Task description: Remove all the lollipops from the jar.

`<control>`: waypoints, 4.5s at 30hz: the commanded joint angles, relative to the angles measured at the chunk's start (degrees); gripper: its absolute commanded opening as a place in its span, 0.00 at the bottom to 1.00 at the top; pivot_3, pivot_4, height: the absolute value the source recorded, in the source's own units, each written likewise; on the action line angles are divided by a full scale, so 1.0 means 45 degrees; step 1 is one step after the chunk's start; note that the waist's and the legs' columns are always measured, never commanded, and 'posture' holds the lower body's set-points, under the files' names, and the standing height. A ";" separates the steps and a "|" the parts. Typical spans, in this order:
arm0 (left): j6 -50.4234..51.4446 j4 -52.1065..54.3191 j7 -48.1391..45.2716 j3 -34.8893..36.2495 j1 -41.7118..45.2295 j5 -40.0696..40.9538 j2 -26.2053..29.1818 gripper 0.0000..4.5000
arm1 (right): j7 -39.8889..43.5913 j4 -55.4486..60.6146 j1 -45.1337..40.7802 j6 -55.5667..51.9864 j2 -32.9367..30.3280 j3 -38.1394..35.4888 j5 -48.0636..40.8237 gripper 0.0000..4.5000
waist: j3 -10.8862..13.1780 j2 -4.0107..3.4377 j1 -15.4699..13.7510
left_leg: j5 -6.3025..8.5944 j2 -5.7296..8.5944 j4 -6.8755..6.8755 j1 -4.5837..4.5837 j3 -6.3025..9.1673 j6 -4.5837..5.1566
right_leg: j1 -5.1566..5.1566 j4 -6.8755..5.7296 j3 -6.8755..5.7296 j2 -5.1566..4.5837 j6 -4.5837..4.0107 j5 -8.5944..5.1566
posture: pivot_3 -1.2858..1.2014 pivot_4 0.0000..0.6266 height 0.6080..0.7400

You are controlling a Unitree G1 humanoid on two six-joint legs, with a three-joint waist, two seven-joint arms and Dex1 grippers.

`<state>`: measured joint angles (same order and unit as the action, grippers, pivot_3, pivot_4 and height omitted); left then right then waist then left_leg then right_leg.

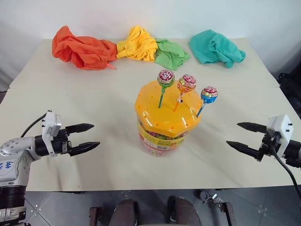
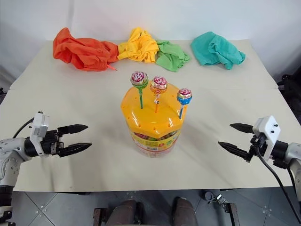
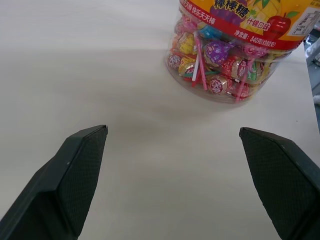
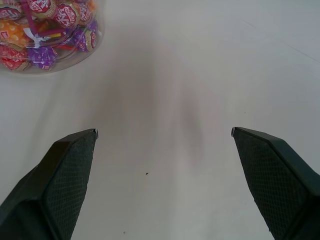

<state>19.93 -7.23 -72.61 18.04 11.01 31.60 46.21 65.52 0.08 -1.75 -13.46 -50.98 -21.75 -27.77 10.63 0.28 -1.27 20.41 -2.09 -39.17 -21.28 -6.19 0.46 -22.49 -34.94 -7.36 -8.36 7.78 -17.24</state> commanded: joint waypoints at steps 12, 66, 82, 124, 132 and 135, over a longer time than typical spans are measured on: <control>0.2071 0.2221 0.0456 0.1040 -0.0106 0.1269 0.1400 1.00 | -0.0463 0.1267 0.0378 -0.0566 0.0072 -0.0871 -0.1018 1.00 | 0.0000 0.0000 -0.0011 | 0.0000 -0.0003 -0.0005 0.0002 0.0002 0.0000 | -0.0003 -0.0011 0.0007 -0.0001 -0.0002 -0.0001 | 0.52 0.24 1.00; 0.2646 0.1512 -0.1641 -0.3564 1.0007 0.2398 -0.1468 1.00 | -0.2098 0.6082 0.0682 -0.3907 -0.0204 -0.4161 -0.4819 1.00 | -0.0001 0.0007 -0.0096 | 0.0005 0.0007 -0.0160 -0.0020 0.0007 0.0013 | -0.0005 -0.0122 0.0044 0.0003 -0.0006 -0.0004 | 0.52 0.24 1.00; 0.1715 -0.0379 -0.2130 -0.4368 1.1016 0.1329 -0.3637 0.80 | -0.3410 0.7180 0.1283 -0.3788 0.0215 -0.4647 -0.5317 1.00 | -0.0001 0.0008 -0.0079 | 0.0007 0.0009 -0.0185 -0.0034 0.0013 0.0020 | -0.0006 -0.0133 0.0042 0.0001 -0.0005 -0.0003 | 0.52 0.24 1.00; 0.5640 0.0262 0.3396 -0.2191 0.8516 -0.0150 0.0010 0.01 | -0.2923 0.8954 0.3298 -0.3960 0.0437 -0.4305 -0.7020 1.00 | 0.0035 0.0077 -0.0076 | 0.0008 0.0010 -0.0177 -0.0016 0.0039 0.0025 | -0.0011 -0.0151 0.0073 0.0002 -0.0005 -0.0003 | 0.52 0.24 1.00; 0.8277 0.2063 0.5690 -0.2809 0.4950 -0.1225 0.0958 0.01 | -0.2937 0.8079 0.1761 -0.3677 0.0405 -0.2226 -0.6114 1.00 | 0.0030 0.0125 -0.0040 | 0.0011 0.0011 -0.0180 -0.0010 0.0133 0.0029 | -0.0009 -0.0156 0.0087 -0.0001 -0.0006 -0.0003 | 0.52 0.24 1.00; 0.9425 0.2319 0.6111 -0.3134 0.4690 -0.1317 0.1190 0.01 | -0.2824 0.7844 0.1461 -0.3650 0.0404 -0.1958 -0.5932 1.00 | 0.0034 0.0132 -0.0077 | 0.0011 0.0014 -0.0182 -0.0019 0.0132 0.0029 | -0.0011 -0.0155 0.0082 -0.0001 -0.0006 -0.0003 | 0.52 0.24 1.00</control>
<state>59.92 0.20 -46.21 3.65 31.69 26.28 50.02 52.25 35.47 5.44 -31.18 -48.79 -30.18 -54.70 10.78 0.88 -1.62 20.45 -2.03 -39.99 -21.37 -5.60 0.59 -22.53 -35.64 -7.00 -8.37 7.75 -17.25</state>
